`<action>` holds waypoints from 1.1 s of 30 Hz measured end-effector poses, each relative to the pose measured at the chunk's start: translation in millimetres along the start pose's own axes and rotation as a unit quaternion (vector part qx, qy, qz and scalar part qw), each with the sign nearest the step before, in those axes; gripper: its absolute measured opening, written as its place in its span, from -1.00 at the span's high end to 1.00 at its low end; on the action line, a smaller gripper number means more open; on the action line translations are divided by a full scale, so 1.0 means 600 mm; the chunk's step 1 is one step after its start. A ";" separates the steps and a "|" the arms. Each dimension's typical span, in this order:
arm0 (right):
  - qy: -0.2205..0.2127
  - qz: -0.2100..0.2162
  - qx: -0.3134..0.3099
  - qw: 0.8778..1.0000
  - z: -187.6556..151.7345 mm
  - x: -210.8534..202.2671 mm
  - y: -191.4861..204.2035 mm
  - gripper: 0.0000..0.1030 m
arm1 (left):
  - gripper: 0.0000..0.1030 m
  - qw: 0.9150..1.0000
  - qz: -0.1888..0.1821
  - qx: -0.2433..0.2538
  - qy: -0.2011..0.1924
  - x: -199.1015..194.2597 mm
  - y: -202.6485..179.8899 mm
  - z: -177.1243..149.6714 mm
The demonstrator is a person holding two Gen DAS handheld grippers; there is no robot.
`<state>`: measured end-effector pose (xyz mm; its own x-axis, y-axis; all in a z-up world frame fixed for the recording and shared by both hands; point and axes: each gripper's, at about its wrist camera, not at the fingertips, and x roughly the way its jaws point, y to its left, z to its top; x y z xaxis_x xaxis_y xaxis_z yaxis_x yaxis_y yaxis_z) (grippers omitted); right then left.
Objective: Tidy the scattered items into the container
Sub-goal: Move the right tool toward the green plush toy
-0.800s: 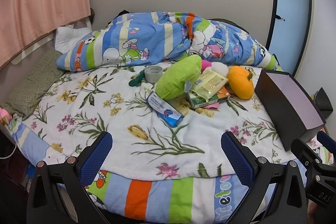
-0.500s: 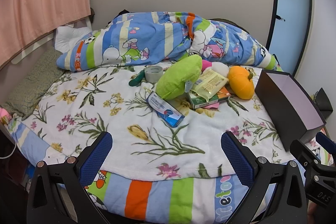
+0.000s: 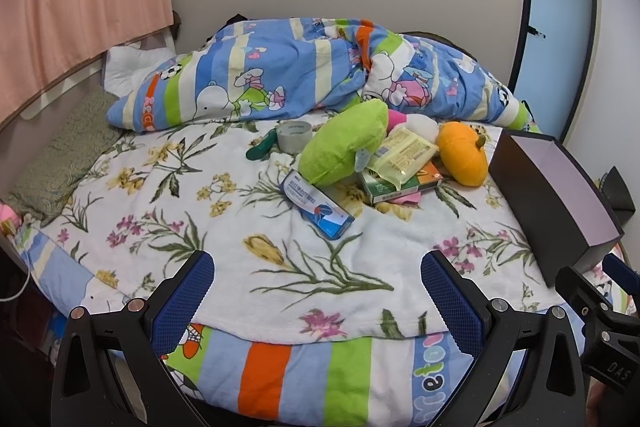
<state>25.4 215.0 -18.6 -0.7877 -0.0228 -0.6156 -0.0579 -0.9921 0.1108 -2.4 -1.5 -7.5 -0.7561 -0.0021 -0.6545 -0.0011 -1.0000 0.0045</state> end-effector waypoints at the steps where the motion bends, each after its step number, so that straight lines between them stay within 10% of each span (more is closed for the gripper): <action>1: 0.000 0.000 -0.001 1.000 0.000 0.000 0.000 -1.00 | -1.00 1.000 0.000 0.000 0.000 0.000 0.000 0.000; 14: 0.017 0.004 -0.006 1.000 -0.004 0.020 -0.001 -1.00 | -1.00 1.000 -0.015 -0.002 0.011 0.027 0.017 -0.014; 33: 0.005 0.100 0.014 0.995 0.082 0.092 0.004 -1.00 | -1.00 0.989 -0.137 -0.006 0.048 0.115 0.071 0.057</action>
<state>-48.4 217.7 -13.6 -0.7791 -0.2214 -0.5865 0.0825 -0.9636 0.2542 -77.3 -44.0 -26.7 -0.6625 0.2694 -0.6989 -0.1887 -0.9630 -0.1923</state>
